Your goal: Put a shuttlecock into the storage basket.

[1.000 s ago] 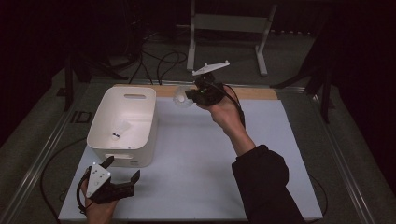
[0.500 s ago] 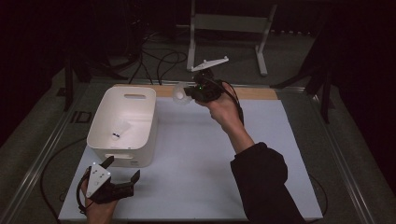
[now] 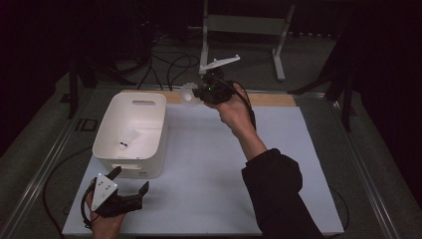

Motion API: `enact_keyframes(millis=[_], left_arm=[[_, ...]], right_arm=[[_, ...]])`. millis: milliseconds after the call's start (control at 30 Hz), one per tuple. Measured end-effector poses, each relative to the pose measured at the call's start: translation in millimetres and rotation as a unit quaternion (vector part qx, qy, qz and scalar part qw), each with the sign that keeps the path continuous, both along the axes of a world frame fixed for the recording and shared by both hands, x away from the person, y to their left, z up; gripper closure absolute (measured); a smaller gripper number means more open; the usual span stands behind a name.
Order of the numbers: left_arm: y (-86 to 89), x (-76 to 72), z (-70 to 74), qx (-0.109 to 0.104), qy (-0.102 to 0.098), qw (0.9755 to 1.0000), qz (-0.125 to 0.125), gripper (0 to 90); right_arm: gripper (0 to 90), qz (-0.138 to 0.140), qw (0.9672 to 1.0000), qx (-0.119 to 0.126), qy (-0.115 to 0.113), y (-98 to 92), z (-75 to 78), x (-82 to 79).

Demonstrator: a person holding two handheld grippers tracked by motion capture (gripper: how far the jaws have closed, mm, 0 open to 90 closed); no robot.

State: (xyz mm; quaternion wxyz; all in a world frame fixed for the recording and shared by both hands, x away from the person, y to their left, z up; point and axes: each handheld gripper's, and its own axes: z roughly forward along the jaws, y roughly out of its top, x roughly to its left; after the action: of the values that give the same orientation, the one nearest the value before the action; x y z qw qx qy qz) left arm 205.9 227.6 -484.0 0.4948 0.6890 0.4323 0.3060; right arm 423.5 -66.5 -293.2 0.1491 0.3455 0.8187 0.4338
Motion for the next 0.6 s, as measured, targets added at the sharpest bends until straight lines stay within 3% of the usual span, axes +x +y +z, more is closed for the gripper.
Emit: enact_keyframes(millis=[600], left_arm=[[-0.1, -0.1, 0.1, -0.002, 0.0, 1.0, 0.0, 0.0]], right_arm=[[88.6, 0.0, 0.9999, 0.01, -0.003, 13.7, 3.1, 5.9]])
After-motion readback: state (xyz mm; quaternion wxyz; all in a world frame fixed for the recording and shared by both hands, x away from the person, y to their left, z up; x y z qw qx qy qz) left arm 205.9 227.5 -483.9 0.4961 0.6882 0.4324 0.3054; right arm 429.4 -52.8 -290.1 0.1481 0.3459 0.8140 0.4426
